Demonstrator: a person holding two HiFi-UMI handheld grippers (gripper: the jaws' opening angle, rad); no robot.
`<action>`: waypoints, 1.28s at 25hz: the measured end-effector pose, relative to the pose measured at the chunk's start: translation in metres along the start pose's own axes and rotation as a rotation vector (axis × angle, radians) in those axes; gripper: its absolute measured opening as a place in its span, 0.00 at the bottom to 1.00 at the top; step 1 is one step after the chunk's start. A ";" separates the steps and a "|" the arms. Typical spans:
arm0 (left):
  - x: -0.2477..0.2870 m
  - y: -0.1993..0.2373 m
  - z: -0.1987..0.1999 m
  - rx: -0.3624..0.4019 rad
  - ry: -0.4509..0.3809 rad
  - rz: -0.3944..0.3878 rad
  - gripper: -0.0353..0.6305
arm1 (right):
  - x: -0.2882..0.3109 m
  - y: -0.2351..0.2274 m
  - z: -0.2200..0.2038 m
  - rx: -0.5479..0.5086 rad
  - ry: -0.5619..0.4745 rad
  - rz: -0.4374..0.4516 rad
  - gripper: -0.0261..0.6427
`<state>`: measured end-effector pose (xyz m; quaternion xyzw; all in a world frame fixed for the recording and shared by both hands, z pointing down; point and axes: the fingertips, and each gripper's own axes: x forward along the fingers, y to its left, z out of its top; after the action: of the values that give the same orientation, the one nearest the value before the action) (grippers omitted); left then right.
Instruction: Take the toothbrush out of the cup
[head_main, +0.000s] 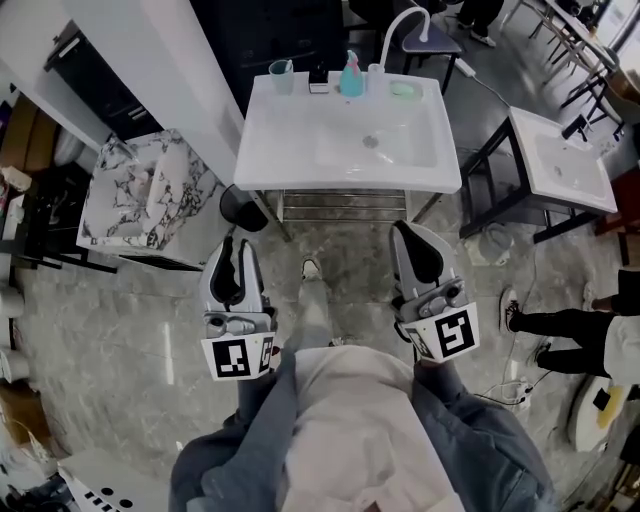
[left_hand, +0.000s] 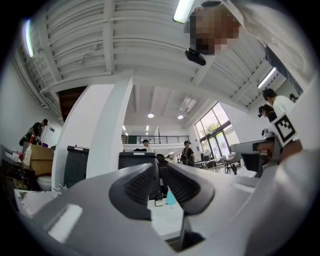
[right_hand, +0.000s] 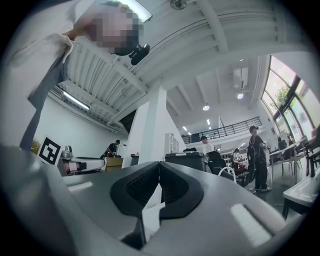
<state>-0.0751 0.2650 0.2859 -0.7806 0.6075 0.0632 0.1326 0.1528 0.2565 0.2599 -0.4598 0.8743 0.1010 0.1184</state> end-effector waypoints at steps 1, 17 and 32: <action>0.009 0.005 -0.003 -0.001 -0.002 0.001 0.19 | 0.008 -0.004 -0.003 -0.002 0.000 -0.004 0.05; 0.183 0.110 -0.066 -0.052 0.023 -0.058 0.19 | 0.205 -0.048 -0.054 -0.043 0.060 -0.022 0.05; 0.284 0.168 -0.086 -0.084 -0.016 -0.086 0.19 | 0.331 -0.078 -0.075 -0.129 0.066 -0.029 0.05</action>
<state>-0.1704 -0.0622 0.2720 -0.8104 0.5690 0.0890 0.1073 0.0271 -0.0669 0.2262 -0.4823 0.8626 0.1402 0.0613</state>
